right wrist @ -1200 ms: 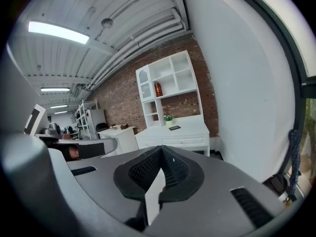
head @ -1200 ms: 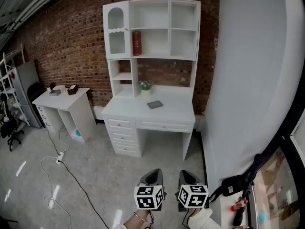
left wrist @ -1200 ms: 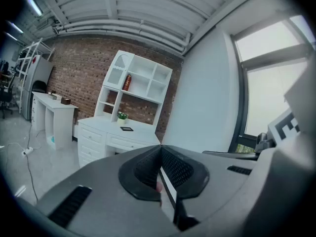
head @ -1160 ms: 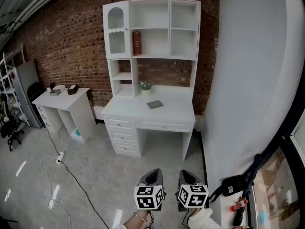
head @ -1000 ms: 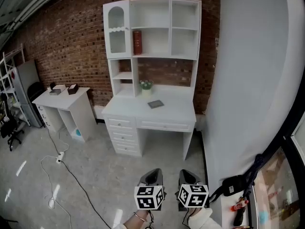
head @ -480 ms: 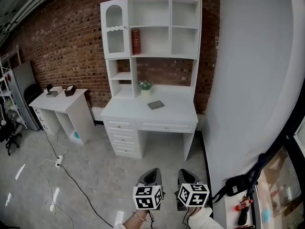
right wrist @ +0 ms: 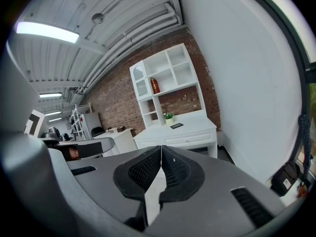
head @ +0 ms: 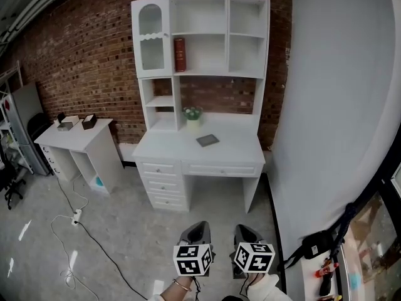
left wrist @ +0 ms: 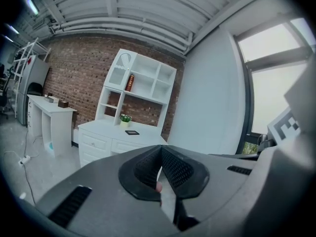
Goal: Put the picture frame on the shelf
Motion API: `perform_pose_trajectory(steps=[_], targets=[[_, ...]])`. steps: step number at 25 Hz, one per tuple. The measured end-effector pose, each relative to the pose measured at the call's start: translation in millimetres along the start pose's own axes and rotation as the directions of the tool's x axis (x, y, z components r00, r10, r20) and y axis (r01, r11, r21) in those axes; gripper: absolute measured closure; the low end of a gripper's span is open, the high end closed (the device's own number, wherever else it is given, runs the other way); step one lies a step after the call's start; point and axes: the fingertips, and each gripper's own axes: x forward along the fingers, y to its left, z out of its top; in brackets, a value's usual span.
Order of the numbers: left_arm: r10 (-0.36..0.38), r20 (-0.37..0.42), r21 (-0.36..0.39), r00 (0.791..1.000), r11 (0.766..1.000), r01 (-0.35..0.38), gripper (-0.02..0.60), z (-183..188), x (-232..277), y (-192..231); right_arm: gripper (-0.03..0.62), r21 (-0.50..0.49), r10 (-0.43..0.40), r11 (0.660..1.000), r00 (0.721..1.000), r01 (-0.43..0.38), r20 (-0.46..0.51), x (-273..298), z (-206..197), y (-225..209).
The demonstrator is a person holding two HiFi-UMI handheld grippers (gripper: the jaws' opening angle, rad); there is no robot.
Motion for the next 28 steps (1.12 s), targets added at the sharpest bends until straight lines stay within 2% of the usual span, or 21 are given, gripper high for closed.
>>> perform_pose_trajectory(steps=[9,15,23,28], targets=[[-0.005,-0.018,-0.017,1.000,1.000,0.005,0.574,-4,31,12,0.569,-0.008,-0.016,1.000,0.999,0.016,-0.033,33,-1,-10],[0.014,-0.014,-0.017,1.000,1.000,-0.014,0.574,2,64,27,0.569,-0.005,0.005,1.000,1.000,-0.005,-0.023,71,13,-18],[0.024,-0.016,0.012,1.000,1.000,-0.024,0.574,18,129,34,0.569,0.019,0.027,0.999,0.999,-0.026,-0.025,128,35,-42],[0.024,-0.025,0.036,0.999,0.999,-0.023,0.574,35,180,35,0.569,0.019,0.034,0.999,0.999,-0.034,-0.025,170,62,-64]])
